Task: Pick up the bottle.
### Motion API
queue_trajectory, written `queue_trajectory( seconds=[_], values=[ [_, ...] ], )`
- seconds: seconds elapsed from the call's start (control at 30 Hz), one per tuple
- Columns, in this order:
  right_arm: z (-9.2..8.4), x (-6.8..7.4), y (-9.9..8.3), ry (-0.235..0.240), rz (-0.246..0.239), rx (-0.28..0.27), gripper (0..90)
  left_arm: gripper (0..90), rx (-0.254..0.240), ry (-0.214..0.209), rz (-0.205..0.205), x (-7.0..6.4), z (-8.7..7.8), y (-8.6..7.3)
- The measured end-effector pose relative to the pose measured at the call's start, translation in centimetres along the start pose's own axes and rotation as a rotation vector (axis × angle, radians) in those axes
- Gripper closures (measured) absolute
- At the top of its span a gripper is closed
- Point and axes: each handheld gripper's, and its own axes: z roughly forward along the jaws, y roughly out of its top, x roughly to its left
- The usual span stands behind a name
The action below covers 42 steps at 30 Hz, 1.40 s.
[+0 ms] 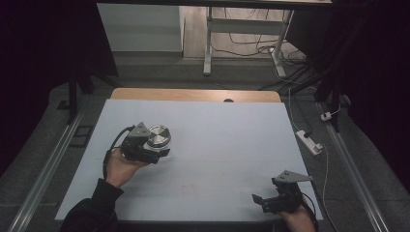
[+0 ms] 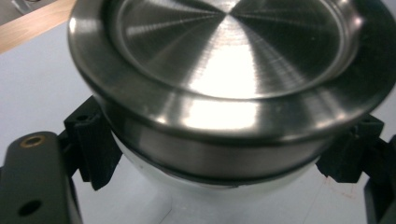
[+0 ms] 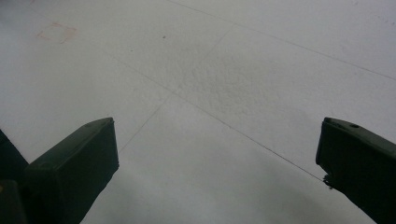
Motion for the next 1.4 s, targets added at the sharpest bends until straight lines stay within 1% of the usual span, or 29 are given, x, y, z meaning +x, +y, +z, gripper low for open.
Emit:
queue_trajectory(
  seconds=[0.4,0.6,0.7,0.97,1.27,1.4],
  values=[
    [0.0,0.0,0.0,0.0,-0.003,0.002,0.0,15.4,0.002,-0.033,0.064,-1.8,1.3,2.3],
    [0.0,0.0,0.0,-0.002,-0.01,0.001,0.0,15.4,0.009,-0.065,0.095,-2.8,2.1,3.1],
    [0.0,0.0,0.0,-0.002,-0.01,0.0,0.0,15.4,0.006,-0.078,0.099,-3.3,2.5,3.4],
    [0.0,0.0,0.0,-0.002,-0.011,0.001,0.0,15.4,0.007,-0.119,0.127,-4.5,3.3,4.5],
    [0.0,0.1,0.0,-0.002,-0.014,0.002,0.0,15.4,0.01,-0.163,0.147,-5.8,4.0,4.8],
    [0.0,0.1,0.0,-0.003,-0.016,0.002,0.0,15.4,0.006,-0.172,0.151,-6.3,4.1,4.8]
  ],
)
